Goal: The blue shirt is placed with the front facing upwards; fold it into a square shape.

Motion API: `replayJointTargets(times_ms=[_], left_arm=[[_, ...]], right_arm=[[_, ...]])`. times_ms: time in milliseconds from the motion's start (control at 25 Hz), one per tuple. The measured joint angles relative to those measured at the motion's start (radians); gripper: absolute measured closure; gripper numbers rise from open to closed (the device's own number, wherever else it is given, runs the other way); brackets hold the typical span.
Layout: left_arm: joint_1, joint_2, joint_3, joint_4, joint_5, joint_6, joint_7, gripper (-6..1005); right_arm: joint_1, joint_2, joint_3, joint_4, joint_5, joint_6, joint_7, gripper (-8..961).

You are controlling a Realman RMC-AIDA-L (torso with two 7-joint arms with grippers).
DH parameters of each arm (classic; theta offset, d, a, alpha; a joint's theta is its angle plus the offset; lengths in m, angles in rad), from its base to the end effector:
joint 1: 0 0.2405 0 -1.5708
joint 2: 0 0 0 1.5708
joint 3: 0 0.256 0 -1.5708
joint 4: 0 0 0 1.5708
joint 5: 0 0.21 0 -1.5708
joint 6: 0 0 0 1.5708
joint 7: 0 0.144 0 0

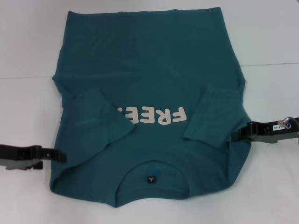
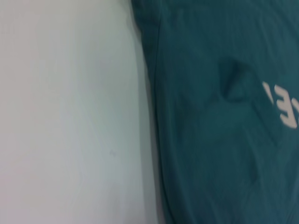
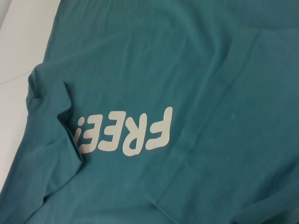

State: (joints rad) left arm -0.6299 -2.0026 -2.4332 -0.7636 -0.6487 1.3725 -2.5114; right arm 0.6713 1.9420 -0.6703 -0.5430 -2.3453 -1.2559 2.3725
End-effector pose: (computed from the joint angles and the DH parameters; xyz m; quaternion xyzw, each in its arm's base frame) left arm -0.3039 0.3689 0.0360 -0.7493 -0.6356 -0.0461 0.1800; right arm 0.3089 0.3826 0.0302 -0.7493 0.6286 0.1089 0.1776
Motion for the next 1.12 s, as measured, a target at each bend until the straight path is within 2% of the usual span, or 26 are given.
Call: replayJointTargets(times_ms=[240, 480, 1120], left_arm=[[-0.001, -0.014, -0.054, -0.047, -0.037, 0.055, 0.019, 110], [-0.001, -0.012, -0.057, -0.034, -0.113, 0.114, 0.025, 111], [0.002, -0.006, -0.047, 0.021, -0.103, 0.099, 0.022, 111]], right_arm=[[0.002, 0.000, 0.000, 0.000, -0.001, 0.004, 0.000, 917], [0.004, 0.000, 0.000, 0.000, -0.003, 0.004, 0.001, 917], [0.007, 0.000, 0.000, 0.000, -0.005, 0.011, 0.001, 916]])
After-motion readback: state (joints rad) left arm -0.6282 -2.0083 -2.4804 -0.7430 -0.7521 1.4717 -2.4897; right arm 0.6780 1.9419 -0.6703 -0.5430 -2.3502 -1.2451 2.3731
